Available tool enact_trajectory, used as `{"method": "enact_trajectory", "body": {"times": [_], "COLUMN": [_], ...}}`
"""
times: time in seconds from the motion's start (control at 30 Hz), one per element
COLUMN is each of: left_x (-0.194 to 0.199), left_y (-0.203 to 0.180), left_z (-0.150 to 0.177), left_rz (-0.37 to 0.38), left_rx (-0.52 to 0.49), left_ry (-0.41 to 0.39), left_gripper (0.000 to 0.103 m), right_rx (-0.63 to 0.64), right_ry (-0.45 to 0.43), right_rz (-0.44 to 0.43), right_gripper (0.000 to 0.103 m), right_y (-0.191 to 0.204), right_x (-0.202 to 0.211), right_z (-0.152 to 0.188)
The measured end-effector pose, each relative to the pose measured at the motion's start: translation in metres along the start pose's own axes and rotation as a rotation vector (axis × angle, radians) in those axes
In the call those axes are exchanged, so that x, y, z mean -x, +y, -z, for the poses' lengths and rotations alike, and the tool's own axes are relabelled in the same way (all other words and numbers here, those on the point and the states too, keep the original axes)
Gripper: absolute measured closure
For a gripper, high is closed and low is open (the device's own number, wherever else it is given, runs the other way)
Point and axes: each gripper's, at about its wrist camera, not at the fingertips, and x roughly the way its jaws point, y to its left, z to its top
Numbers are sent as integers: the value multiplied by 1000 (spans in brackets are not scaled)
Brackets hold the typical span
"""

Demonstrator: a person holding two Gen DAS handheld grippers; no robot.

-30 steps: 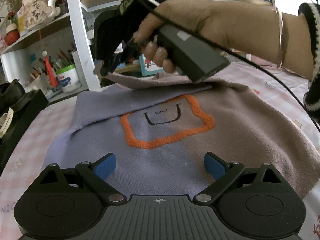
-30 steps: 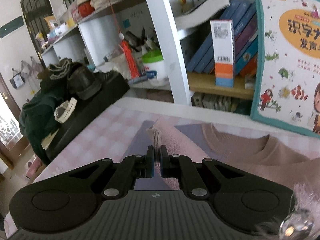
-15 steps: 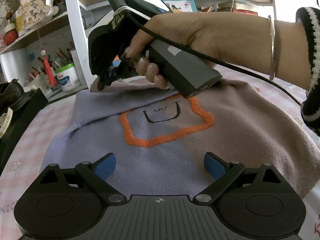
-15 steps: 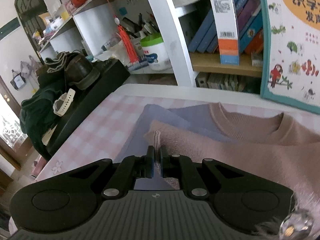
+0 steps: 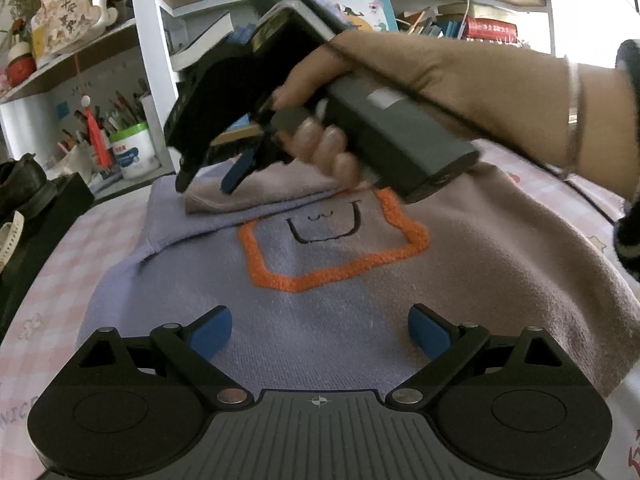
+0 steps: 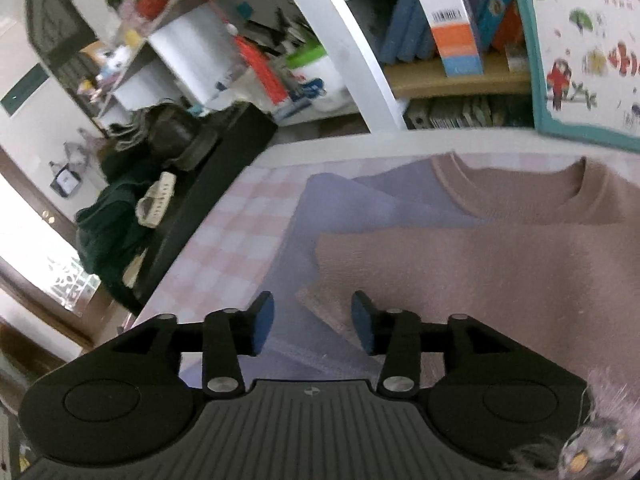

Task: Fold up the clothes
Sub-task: 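Lift and fold the beige sleeve across the sweater front with the right tool, then open the right tool and move both tools to the sweater side edges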

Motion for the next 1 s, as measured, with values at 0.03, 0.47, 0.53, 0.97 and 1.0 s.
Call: {"method": "enact_trajectory", "body": {"times": [0.03, 0.47, 0.53, 0.97, 1.0], "left_x": [0, 1, 2, 33, 35], "left_y": [0, 2, 3, 48, 53], "left_z": [0, 0, 1, -8, -8], "left_rz": [-1, -8, -5, -128, -149], "left_rx": [-1, -10, -6, 44, 51], "left_ry": [0, -10, -16, -23, -17], "left_gripper": [6, 6, 6, 6, 6], "right_rx": [2, 56, 67, -102, -108], "right_ry": [-8, -83, -91, -91, -84], "right_rz": [-9, 133, 195, 329, 330], "right_gripper": [57, 51, 51, 51, 51], "right_y": [0, -27, -33, -77, -78], "right_x": [8, 140, 160, 233, 233], "right_z": [2, 95, 114, 195, 198]}}
